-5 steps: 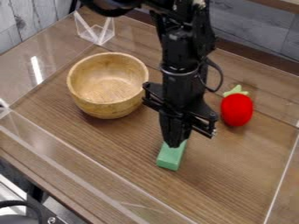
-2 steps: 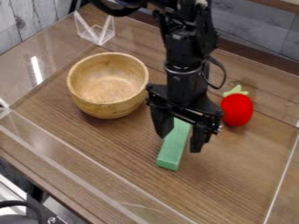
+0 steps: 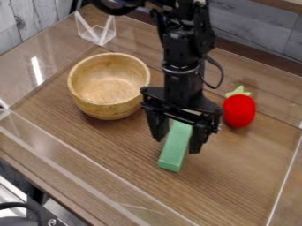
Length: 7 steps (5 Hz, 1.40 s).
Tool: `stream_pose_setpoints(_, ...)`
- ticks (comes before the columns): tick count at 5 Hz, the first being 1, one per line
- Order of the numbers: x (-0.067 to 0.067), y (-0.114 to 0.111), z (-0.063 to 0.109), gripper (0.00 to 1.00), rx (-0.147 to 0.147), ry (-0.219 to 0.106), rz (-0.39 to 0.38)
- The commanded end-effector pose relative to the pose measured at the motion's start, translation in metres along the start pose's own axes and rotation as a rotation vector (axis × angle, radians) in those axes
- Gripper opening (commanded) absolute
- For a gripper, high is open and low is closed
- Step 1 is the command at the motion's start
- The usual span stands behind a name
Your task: Remove the green stick from the brown bowl and put it on the table
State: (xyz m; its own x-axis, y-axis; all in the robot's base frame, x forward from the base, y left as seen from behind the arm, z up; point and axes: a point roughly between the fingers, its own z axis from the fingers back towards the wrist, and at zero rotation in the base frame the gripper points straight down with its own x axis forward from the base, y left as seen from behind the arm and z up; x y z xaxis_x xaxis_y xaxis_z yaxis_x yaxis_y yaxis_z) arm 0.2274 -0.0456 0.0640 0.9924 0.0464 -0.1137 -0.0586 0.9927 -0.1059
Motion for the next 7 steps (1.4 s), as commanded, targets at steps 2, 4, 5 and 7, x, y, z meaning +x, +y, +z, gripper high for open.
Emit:
stream_pose_setpoints(2, 0.011, 0.001, -0.003, 1.00, -0.015, -0.049, -0.011)
stream_pose_setpoints(4, 0.021, -0.020, 0.008, 1.00, -0.030, -0.057, 0.086)
stream_pose_setpoints(5, 0.028, -0.022, 0.014, 1.00, -0.027, -0.053, 0.073)
stream_pose_setpoints(7, 0.034, -0.033, 0.017, 1.00, -0.025, -0.051, 0.057)
